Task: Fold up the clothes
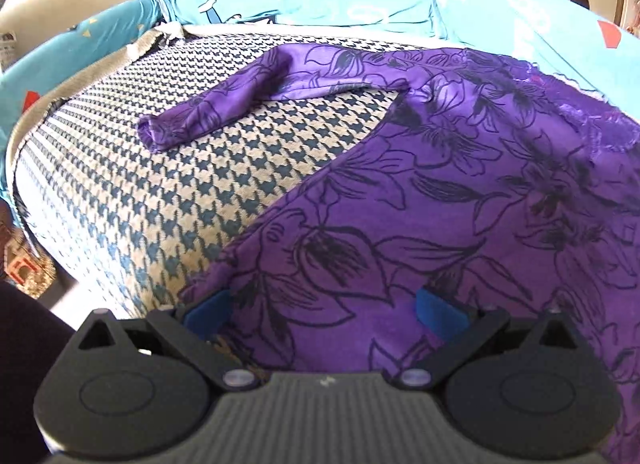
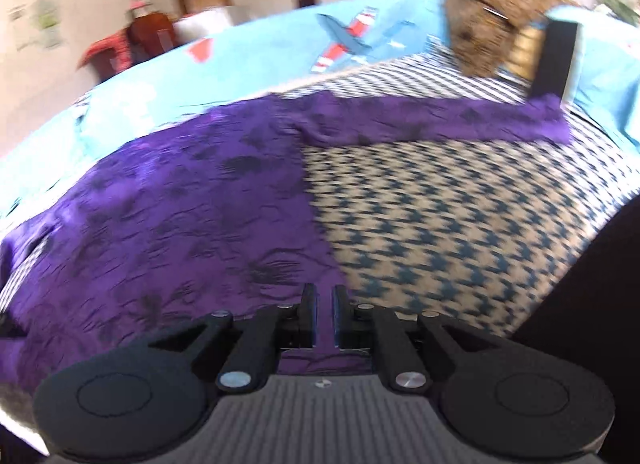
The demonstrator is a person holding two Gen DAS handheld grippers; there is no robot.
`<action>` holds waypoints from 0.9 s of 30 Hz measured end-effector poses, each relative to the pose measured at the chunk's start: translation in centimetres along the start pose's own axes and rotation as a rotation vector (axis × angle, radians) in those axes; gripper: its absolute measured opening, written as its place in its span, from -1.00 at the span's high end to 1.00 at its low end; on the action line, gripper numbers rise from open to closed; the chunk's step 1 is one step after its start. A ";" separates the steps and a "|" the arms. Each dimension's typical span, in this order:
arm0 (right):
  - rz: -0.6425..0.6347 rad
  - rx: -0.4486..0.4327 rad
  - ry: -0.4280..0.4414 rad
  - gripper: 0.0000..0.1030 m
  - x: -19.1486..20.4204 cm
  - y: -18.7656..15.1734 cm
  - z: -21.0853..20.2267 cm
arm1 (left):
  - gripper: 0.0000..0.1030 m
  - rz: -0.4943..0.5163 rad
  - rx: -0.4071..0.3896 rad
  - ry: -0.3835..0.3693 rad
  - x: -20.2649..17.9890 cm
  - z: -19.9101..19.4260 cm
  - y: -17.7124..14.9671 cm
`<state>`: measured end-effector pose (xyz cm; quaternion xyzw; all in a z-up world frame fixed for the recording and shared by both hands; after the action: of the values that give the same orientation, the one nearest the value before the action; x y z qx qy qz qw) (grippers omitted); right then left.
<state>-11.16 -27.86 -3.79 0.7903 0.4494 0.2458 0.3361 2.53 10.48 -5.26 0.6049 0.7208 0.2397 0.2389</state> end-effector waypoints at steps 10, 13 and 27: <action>-0.115 0.034 0.167 0.42 5.3 -1.1 0.3 | -1.00 0.002 -0.024 0.007 -0.3 -0.5 0.0; -0.129 0.059 0.181 0.38 6.3 -1.7 0.6 | -1.00 0.020 -0.026 -0.008 -1.0 -0.5 0.0; -0.161 0.152 0.210 -0.15 8.1 -3.1 1.4 | -1.00 0.061 0.042 -0.029 -2.3 -0.2 -1.9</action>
<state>-8.05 -20.03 -6.35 0.7449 0.5614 0.2645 0.2449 1.27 7.87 -6.16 0.6349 0.7034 0.2226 0.2293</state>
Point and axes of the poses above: each gripper's, at about its wrist camera, not at the fingertips, and z roughly the way its jaws point, x to its left, y to its top, the point moved 9 cm from there along z, roughly the way its jaws point, and after that the axes turned 8 degrees about -y, right-handed, at the moved point
